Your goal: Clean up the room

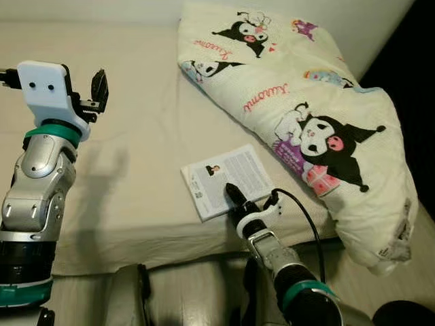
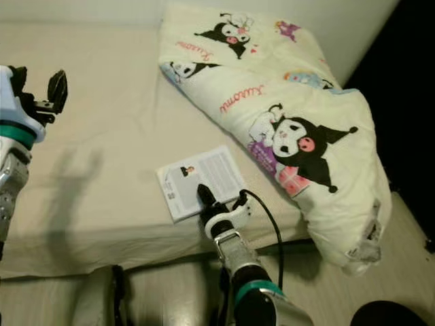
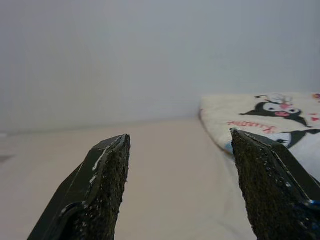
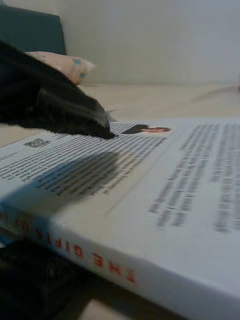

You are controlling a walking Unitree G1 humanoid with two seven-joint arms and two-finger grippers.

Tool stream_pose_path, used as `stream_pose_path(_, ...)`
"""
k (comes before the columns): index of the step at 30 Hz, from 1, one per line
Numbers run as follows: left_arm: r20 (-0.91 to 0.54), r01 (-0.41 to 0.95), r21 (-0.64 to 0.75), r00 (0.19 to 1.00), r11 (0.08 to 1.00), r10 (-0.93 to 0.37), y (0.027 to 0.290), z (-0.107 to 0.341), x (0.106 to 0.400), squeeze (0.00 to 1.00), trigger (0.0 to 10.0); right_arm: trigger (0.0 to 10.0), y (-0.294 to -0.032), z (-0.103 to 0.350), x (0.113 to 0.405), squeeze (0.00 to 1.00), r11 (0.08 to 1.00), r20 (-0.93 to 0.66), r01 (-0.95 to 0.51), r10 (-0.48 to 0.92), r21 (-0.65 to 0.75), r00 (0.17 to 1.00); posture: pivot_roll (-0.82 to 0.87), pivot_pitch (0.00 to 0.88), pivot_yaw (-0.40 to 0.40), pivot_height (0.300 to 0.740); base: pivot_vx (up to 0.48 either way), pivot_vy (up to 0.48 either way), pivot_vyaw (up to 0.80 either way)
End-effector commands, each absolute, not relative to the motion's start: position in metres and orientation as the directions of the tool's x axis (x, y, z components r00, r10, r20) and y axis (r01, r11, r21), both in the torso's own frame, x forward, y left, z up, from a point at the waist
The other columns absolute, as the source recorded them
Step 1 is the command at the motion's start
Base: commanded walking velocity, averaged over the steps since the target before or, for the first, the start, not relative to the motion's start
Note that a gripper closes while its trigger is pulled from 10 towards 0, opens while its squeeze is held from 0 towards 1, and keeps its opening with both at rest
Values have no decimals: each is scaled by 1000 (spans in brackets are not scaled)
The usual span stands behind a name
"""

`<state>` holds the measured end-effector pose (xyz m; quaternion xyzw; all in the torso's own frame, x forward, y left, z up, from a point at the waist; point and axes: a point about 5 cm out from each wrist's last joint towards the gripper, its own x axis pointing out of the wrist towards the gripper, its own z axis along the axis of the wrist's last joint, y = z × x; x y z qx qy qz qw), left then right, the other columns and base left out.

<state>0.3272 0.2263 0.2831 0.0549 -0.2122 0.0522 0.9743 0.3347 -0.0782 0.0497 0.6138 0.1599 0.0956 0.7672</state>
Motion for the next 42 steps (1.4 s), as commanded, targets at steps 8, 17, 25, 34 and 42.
stream_pose_path(8, 411, -166, 89, 904, 982, 116, 234, 285, 316, 0, 10000, 0, -31, 60, 332, 0, 151, -123, 67, 393, 986, 911, 344, 183, -46, 551, 0, 0, 0)
stream_pose_path(17, 408, -173, 76, 904, 982, 127, 231, 283, 315, 0, 10000, 0, -42, 76, 345, 0, 96, -13, -23, 357, 995, 934, 325, 169, -56, 551, 0, 0, 0)
stream_pose_path(25, 386, -150, 102, 917, 983, 100, 222, 272, 320, 0, 10000, 0, -44, 101, 347, 0, 99, 279, -383, 527, 918, 803, 252, 121, -58, 551, 0, 0, 0)
stream_pose_path(34, 186, 57, 176, 978, 983, -90, 193, 212, 305, 0, 10000, 0, -71, 126, 327, 0, 389, 360, -688, 638, 613, 681, 162, 57, -56, 551, 0, 0, 0)
stream_pose_path(42, 72, 198, 161, 975, 967, -211, 173, 173, 285, 0, 10000, 10000, -100, 129, 323, 0, 824, 280, -486, 412, 291, 867, 104, 24, -25, 551, 0, 0, 0)
